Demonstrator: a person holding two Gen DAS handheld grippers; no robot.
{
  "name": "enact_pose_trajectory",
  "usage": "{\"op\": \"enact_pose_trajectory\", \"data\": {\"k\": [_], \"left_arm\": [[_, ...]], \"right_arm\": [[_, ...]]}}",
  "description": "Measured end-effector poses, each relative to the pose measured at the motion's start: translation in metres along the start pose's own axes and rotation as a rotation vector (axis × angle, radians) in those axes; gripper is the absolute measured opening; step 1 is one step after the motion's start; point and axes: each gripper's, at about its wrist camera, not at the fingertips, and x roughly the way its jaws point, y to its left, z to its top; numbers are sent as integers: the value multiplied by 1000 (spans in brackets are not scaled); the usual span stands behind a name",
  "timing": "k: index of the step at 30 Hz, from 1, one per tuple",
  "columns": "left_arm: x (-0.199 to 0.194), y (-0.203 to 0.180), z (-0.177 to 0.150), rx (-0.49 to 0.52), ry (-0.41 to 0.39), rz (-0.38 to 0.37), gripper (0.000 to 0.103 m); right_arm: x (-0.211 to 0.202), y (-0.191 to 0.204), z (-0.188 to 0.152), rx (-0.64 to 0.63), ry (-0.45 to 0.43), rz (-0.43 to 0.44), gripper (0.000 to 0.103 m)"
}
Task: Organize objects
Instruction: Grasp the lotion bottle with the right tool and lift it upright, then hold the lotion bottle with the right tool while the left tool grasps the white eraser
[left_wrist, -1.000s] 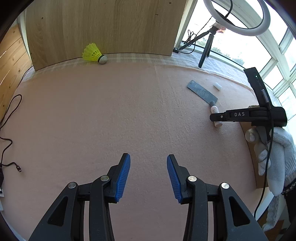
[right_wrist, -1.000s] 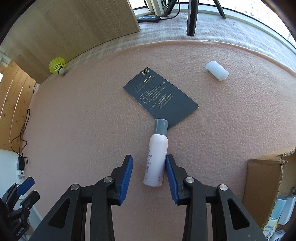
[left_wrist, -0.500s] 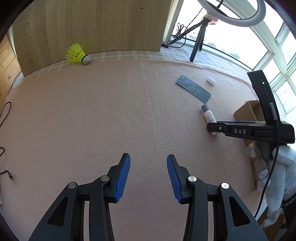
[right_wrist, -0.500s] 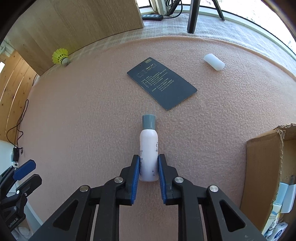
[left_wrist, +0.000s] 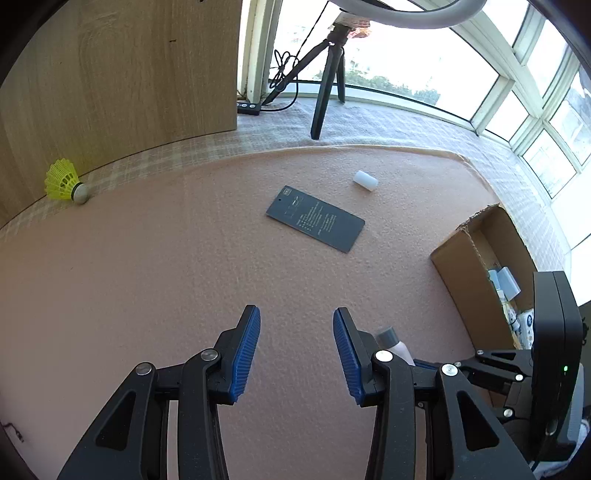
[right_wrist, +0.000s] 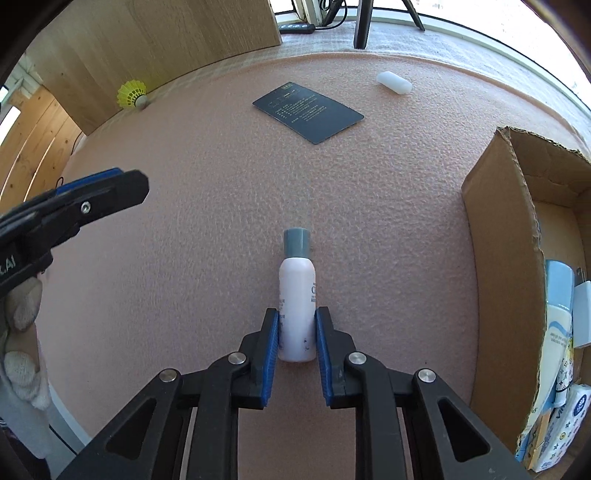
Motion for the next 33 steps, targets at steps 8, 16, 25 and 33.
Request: {"op": "enact_pose_trajectory", "data": {"k": [8,16,25,33], "left_arm": [[55,-69,71,131,13,-16,45],[112,-94,122,185,36,29,45],[144,-112,137,242,70,65,54],[162,-111,138,234,67,96,50]], "right_arm": [[-9,-1,-31,-29,-17,-38,18],[-12,0,-42,-50,-32,-31,18],[-12,-4,-38,-48,-38,8,18],[-11,-4,-33,-40,-37,31,18]]}}
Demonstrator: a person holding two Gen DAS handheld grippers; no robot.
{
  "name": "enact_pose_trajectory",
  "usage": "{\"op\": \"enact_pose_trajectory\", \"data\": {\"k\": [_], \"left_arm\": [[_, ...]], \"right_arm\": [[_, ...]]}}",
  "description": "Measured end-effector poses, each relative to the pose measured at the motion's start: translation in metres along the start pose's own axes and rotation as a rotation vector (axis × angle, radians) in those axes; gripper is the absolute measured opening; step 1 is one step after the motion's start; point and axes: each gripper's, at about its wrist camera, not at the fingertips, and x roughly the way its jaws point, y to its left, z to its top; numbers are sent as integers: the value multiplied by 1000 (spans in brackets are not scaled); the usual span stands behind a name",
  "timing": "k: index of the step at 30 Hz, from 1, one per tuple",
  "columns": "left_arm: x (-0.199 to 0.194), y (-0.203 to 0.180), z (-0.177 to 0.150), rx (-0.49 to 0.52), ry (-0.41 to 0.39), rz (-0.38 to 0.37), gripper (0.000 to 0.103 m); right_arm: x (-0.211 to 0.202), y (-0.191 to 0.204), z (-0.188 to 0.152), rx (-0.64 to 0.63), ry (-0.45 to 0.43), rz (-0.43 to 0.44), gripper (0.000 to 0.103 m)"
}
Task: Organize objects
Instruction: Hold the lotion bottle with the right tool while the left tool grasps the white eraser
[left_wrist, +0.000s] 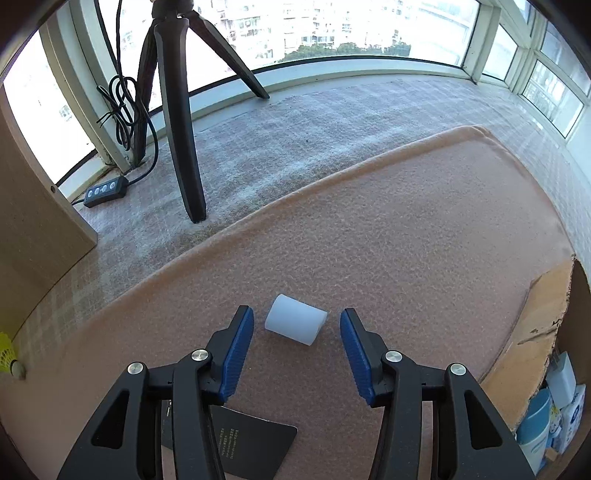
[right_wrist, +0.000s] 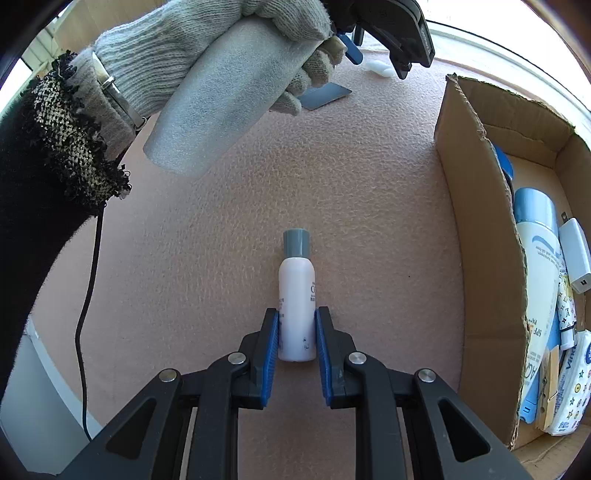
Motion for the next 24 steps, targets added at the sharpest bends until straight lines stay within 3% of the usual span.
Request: {"op": "enact_pose_trajectory", "data": {"k": [5,8,15,24], "left_arm": [[2,-4,-1,9,-3,-14,32],[1,-6,-1,22,-4,-3,29],[-9,-4,-8,11,-9,-8,27],[-51,8,-26,-17,-48,-17,27]], "right_arm": [[1,2,4,-3,0,1,18],[1,3,5,2,-3,1,18],[1,7,11,15,-8,1,18],[-7,17,19,21,-17,1,18]]}}
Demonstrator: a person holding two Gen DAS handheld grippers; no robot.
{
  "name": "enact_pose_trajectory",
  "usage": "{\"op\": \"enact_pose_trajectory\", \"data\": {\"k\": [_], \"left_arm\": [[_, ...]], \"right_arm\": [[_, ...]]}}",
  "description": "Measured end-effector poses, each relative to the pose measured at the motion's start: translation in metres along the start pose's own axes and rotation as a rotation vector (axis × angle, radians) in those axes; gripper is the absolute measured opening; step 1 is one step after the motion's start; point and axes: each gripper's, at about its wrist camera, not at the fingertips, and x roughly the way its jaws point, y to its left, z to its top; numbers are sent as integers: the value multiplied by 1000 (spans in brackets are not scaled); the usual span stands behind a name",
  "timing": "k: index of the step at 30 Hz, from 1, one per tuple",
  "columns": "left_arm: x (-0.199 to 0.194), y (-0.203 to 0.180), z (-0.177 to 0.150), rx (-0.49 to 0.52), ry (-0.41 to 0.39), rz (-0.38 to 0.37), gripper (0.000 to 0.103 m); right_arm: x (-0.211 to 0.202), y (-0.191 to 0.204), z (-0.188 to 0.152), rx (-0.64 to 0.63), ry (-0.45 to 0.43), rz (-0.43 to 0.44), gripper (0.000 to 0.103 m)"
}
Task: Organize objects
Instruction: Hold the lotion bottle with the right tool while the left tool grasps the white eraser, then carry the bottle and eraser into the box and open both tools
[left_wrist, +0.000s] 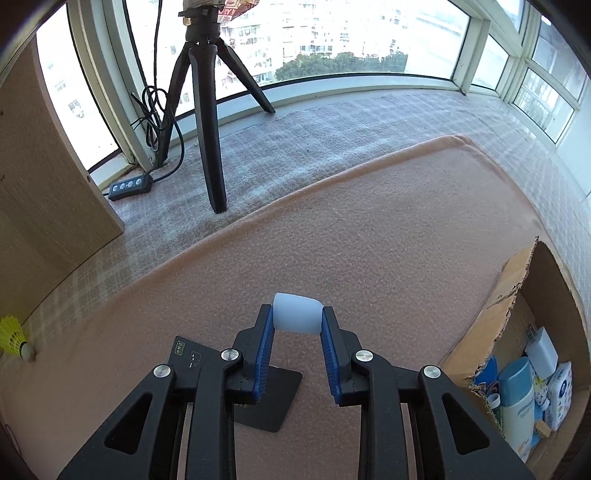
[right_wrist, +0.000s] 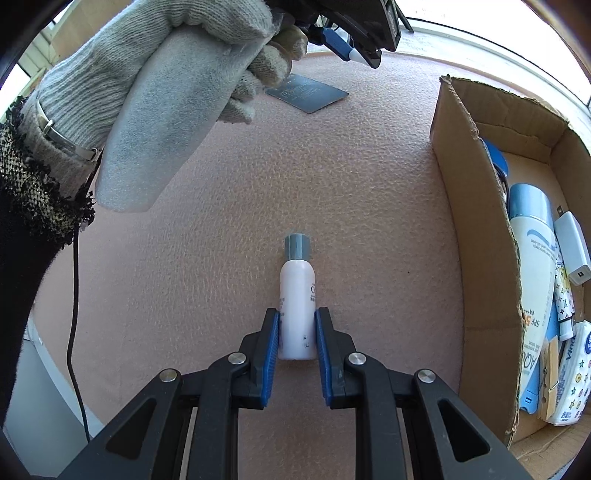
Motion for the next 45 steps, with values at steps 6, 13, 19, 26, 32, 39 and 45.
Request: {"op": "enact_pose_trajectory", "data": {"k": [6,13,19,26,32,39,45], "left_arm": [[-38,-3,-14,-14,-34,-42,27],[-73,-40,-30,26,-94,-96,27],[-81,-89,-45,60,-90,-141,27],[-92,-133,-41,93,-104,-168,27],[-100,-164,-41,132,-111,-171,28],[-106,-181,-37,134,-115,-162,30],[-107,-179,-37,129,-108,-153,55]], "right_arm": [[-31,-8,13,18,-66,5,18],[-95,-54,-16,88,-172,-13,18],[-133,-97,-35,167,-235,-54,18],[-140,-140,-42,249,-266,-116,18],[-153,-157,-56,271,-275,-154,18],[-160,-168,-61,285,-284,-166,18],[-165,-170,-65,297,-302,-157,36]]}}
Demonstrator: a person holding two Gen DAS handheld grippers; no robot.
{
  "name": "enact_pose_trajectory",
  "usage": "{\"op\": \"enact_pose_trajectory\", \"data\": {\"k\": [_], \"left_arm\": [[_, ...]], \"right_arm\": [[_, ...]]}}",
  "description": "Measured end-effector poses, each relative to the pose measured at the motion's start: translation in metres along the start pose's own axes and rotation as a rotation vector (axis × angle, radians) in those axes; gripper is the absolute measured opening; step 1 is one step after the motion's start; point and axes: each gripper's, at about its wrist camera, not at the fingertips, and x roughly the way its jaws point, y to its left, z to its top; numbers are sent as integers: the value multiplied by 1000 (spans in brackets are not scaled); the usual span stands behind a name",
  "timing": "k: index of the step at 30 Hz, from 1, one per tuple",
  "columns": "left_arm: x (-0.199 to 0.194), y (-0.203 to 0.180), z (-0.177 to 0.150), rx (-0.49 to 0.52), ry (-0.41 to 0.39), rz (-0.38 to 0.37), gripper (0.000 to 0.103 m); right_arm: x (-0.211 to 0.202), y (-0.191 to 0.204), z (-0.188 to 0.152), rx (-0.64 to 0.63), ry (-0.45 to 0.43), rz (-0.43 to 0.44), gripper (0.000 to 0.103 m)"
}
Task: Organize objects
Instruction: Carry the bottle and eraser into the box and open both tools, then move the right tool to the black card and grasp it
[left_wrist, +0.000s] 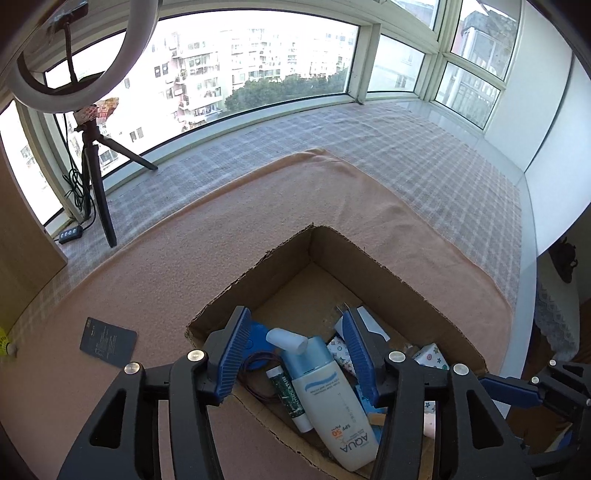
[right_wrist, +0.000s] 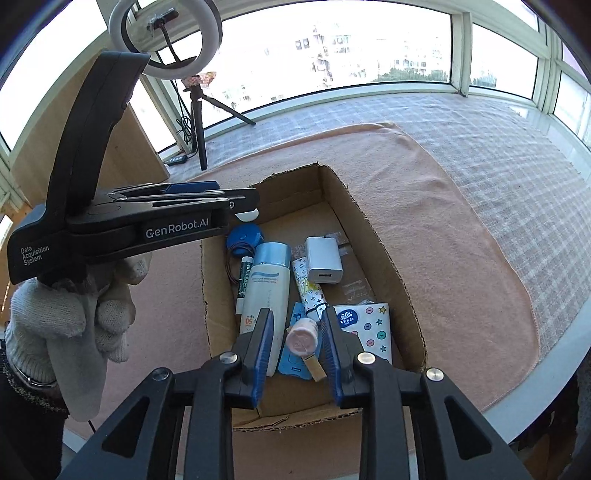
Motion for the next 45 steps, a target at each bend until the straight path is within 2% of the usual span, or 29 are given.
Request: {"op": "enact_pose_trajectory", "data": {"k": [11,18,29,35,45], "left_arm": [[-22,20,-12,-26,-14,16,55],[-50,50,-38,-78,-31,48,55],[-104,129,-116,-220,-16,145,55],[-137,168,-159,-278,-15,221,55],[-180,234,-232,-431,5,307,55]], "right_arm": [[0,19,-1,-28,-1,8,39],[11,42,2,-87,21,24,39],[36,96,32,-182,21,118,39],[71,133,57,-227,98,190,39],[140,194,98,-293,196,244,40]]}}
